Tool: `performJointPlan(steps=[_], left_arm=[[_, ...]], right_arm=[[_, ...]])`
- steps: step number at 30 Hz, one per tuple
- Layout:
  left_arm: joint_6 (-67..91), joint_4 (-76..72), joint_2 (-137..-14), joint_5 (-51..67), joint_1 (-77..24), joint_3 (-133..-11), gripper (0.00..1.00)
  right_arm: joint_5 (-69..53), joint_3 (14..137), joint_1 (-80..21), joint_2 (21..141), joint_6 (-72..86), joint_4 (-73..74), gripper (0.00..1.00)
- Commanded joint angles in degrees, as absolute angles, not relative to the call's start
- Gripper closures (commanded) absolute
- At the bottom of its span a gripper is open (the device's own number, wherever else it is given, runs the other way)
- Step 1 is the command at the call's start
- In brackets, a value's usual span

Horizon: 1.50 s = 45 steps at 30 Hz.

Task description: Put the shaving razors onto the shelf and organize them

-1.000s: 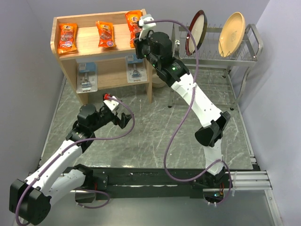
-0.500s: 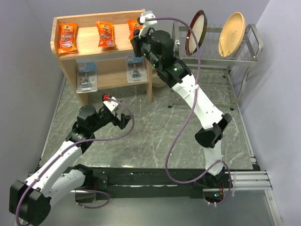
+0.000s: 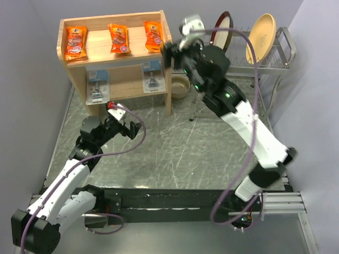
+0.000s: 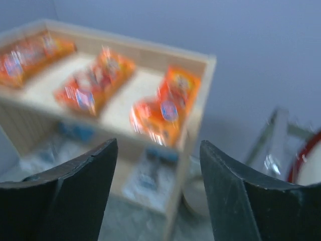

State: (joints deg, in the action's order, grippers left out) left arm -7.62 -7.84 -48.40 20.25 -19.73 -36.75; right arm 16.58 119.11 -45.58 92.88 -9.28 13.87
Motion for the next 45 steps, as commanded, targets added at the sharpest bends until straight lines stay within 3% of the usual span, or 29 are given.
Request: performJointPlan(steps=[1,5,9,12,20,29,36,45], left_arm=[[-7.3,-5.3,-44.9,17.3,-17.3,-41.2,0.01],[-6.9,-1.1,-43.2,13.7,-15.2,-41.7,0.01],[-6.2,3.0,-41.4,10.2,-11.7,-40.6,0.0],[-5.5,5.4,-39.8,5.7,-9.5,-37.9,0.0],[-1.2,11.2,-37.9,4.3,-3.7,-36.6,0.01],[2.1,11.3,-40.3,4.1,2.4,-37.7,0.01],[-4.5,12.8,-38.7,2.0,3.3,-37.6,0.01],[-11.4,15.2,-35.5,13.0,3.3,-37.2,0.01]], right_arm=[[5.7,97.5,-43.1,82.0,-10.3,22.4,0.14],[-2.9,81.7,-40.7,74.8,-3.2,27.6,0.08],[-0.7,70.6,-39.9,69.2,5.5,29.1,0.0],[-0.2,66.5,-40.0,64.2,7.2,30.2,0.0],[8.0,68.0,-40.0,62.6,7.6,39.5,0.0],[9.0,68.6,-40.0,61.3,6.5,34.7,0.0],[5.8,72.0,-40.0,62.1,5.5,33.6,0.0],[3.9,73.8,-40.0,63.8,5.3,33.1,0.0]])
